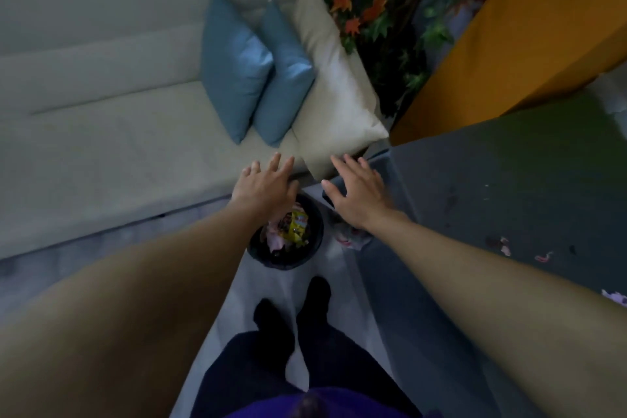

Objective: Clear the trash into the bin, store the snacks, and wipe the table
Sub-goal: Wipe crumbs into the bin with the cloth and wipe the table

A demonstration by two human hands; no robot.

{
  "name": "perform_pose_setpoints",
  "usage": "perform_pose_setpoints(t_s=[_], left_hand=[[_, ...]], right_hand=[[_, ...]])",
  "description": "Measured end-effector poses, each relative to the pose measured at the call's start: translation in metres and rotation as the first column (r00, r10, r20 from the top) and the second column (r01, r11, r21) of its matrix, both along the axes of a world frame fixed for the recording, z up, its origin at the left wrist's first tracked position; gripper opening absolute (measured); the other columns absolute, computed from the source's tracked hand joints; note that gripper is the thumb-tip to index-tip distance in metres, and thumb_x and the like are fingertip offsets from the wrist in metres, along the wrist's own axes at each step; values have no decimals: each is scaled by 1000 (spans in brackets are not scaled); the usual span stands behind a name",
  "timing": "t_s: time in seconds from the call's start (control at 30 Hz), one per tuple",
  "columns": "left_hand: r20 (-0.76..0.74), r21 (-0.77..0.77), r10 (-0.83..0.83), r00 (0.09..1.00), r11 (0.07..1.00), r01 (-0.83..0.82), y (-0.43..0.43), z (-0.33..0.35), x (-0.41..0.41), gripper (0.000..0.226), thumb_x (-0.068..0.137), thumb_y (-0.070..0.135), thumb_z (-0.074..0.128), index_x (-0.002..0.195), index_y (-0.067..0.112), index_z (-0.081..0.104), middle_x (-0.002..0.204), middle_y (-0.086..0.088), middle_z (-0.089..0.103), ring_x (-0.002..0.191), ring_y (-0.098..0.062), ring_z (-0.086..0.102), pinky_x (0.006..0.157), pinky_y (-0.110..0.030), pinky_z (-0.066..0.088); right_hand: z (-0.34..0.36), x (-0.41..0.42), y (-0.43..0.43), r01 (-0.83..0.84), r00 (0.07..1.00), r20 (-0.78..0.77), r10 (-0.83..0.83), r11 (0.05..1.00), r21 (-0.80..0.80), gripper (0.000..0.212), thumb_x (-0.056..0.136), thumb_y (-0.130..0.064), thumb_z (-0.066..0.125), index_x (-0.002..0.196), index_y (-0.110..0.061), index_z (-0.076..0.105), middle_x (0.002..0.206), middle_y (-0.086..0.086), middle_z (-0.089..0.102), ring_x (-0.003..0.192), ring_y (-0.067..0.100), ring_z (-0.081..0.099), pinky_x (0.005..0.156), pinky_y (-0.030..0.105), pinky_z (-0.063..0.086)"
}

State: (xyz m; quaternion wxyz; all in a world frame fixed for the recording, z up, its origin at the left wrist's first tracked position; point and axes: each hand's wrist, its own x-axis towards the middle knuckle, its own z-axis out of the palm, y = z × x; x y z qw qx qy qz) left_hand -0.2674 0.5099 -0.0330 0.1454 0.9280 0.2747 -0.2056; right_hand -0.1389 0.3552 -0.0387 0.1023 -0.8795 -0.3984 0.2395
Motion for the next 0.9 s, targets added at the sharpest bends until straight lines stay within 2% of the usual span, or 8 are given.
perform_pose_setpoints(t_s=[0.13,0.37,0.57,0.77,0.9], left_hand=[[-45,-52,17,999,998,-19,15,-48,-1,64,102,49,29,159,27,11,167,-4,10,144,-42,27,118,-49,24],[-98,-105,32,995,994,-43,32,-159,-13,64,101,50,27,159,25,13,167,-4,11,146,-40,24,118,-51,24],[-164,-154,82,983,982,-108,29,-256,-33,62,102,49,27,159,26,14,166,-3,14,142,-43,29,114,-52,28],[-232,-245,194,953,937,-250,28,-360,-52,65,100,53,24,159,30,6,168,2,4,146,-49,18,116,-59,25],[-292,-235,265,919,911,-338,27,-409,-62,61,101,51,25,157,33,10,168,4,-2,148,-49,12,116,-61,21]], right_hand=[[-46,-4,8,8,999,-40,-10,999,-38,66,99,-55,38,156,-25,24,164,5,21,150,28,15,119,53,19],[-145,-15,14,26,993,-111,-45,986,-167,69,97,-61,36,156,-29,21,165,2,17,151,29,12,118,58,17],[-236,-22,17,41,986,-147,-77,971,-236,69,98,-63,34,156,-31,20,166,-1,13,151,29,11,117,58,19],[-332,-29,17,110,960,-227,-167,964,-244,68,97,-60,40,156,-29,23,166,-1,15,151,29,11,120,51,21],[-389,-31,17,112,942,-278,-190,955,-274,69,98,-59,42,157,-29,23,166,0,12,151,30,12,120,51,21]])
